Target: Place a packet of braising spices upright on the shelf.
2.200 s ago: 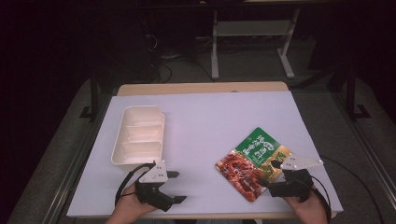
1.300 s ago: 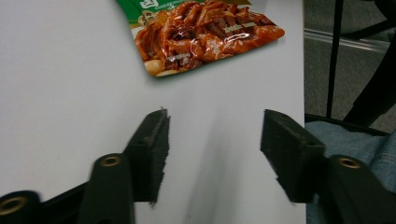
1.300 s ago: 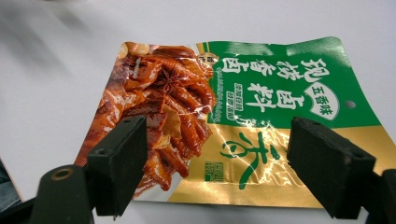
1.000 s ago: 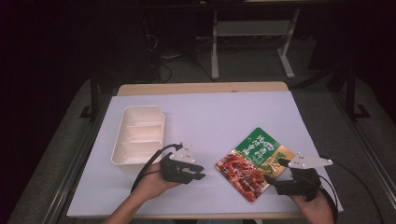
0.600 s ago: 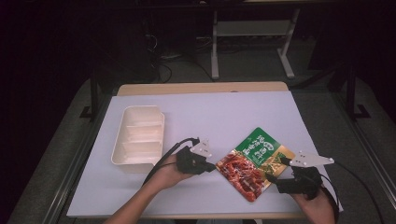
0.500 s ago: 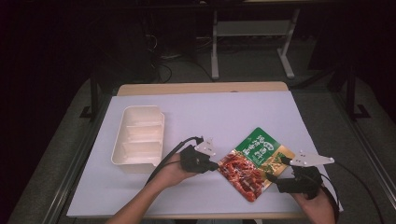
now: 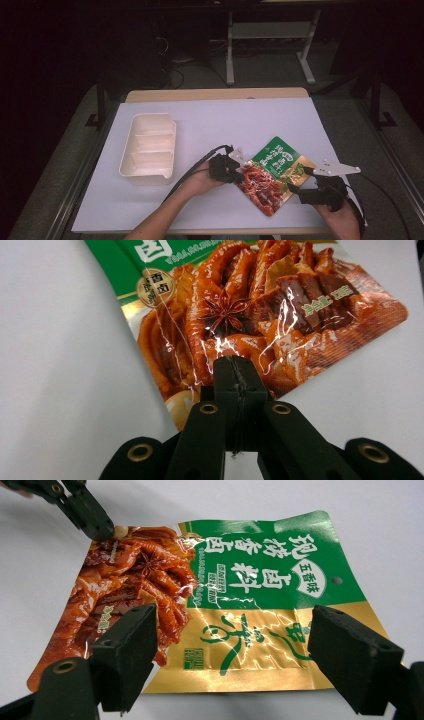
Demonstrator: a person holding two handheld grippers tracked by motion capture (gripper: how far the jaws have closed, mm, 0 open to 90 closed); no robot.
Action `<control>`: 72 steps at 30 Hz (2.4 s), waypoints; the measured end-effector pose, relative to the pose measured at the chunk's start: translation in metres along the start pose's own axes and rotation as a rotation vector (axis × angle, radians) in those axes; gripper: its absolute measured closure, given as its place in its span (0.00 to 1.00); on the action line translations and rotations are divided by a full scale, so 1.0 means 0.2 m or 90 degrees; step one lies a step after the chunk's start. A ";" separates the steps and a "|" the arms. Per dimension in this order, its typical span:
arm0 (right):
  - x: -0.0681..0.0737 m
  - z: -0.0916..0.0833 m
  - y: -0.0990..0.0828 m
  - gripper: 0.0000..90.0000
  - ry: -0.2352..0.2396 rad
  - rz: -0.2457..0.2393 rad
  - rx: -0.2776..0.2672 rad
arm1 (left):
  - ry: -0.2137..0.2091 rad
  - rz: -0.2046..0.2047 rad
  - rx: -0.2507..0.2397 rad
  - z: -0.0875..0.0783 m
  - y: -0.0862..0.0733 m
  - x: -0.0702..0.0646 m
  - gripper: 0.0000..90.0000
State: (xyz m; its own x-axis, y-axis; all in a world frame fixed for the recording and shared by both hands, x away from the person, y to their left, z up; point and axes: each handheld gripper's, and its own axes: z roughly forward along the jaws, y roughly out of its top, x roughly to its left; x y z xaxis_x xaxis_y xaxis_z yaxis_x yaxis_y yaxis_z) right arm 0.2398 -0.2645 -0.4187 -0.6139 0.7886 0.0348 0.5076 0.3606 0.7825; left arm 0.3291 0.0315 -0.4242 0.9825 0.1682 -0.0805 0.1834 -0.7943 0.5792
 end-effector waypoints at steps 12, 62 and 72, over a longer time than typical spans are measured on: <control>-0.06 0.00 -0.02 0.21 -0.024 0.029 0.013 | 0.011 0.021 0.041 0.07 0.04 -0.02 1.00; -0.20 0.15 -0.06 0.54 0.071 0.175 0.035 | 0.021 0.031 0.051 0.08 0.05 -0.03 1.00; -0.16 0.24 -0.03 0.62 0.106 0.191 0.053 | 0.020 0.034 0.049 0.08 0.05 -0.03 1.00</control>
State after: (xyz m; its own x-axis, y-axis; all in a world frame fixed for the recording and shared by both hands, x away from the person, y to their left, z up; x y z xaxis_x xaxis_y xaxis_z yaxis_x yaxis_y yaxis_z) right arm 0.2858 -0.2688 -0.4540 -0.5166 0.7759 0.3621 0.7239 0.1699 0.6686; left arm 0.3257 0.0130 -0.4305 0.9896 0.1417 -0.0252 0.1341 -0.8448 0.5180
